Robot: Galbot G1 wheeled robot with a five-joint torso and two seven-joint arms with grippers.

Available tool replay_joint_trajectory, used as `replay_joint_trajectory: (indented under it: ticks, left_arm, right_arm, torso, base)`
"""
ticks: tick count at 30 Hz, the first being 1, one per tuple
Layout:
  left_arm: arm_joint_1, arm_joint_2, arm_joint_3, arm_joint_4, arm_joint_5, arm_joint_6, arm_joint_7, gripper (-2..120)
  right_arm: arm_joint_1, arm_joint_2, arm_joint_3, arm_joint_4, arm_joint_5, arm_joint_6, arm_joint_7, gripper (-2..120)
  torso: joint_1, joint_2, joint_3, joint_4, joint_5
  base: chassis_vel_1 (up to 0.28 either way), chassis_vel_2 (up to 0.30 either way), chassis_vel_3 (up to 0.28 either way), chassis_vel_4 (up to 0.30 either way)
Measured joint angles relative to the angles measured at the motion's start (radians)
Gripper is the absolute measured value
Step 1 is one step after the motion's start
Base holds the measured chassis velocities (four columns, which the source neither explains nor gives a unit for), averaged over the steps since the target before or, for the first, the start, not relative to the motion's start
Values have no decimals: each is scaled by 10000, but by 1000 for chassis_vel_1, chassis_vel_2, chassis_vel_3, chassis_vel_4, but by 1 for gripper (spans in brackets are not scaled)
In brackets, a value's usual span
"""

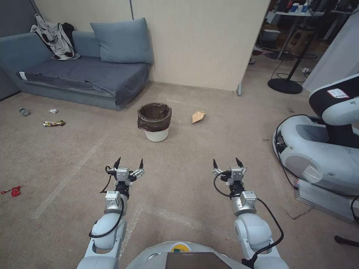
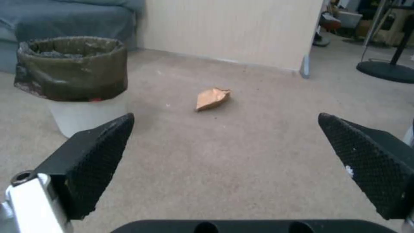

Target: Pick up the trash bin, then pick up the garbage from the floor and place it into the trash bin.

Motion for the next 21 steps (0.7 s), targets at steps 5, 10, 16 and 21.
replay_joint_trajectory:
  ticks: [5,10,16,21]
  left_arm:
    - [0,0,0,0,0,0,0,100]
    - [0,0,0,0,0,0,0,100]
    - [0,0,0,0,0,0,0,100]
    - [0,0,0,0,0,0,0,100]
  right_arm:
    - [0,0,0,0,0,0,0,100]
    - [0,0,0,0,0,0,0,100]
    - [0,0,0,0,0,0,0,100]
    - [0,0,0,0,0,0,0,100]
  torso:
    - [0,0,0,0,0]
    - [0,0,0,0,0]
    - [0,0,0,0,0]
    - [0,0,0,0,0]
  base:
    - [0,0,0,0]
    - [0,0,0,0]
    - [0,0,0,0]
    - [0,0,0,0]
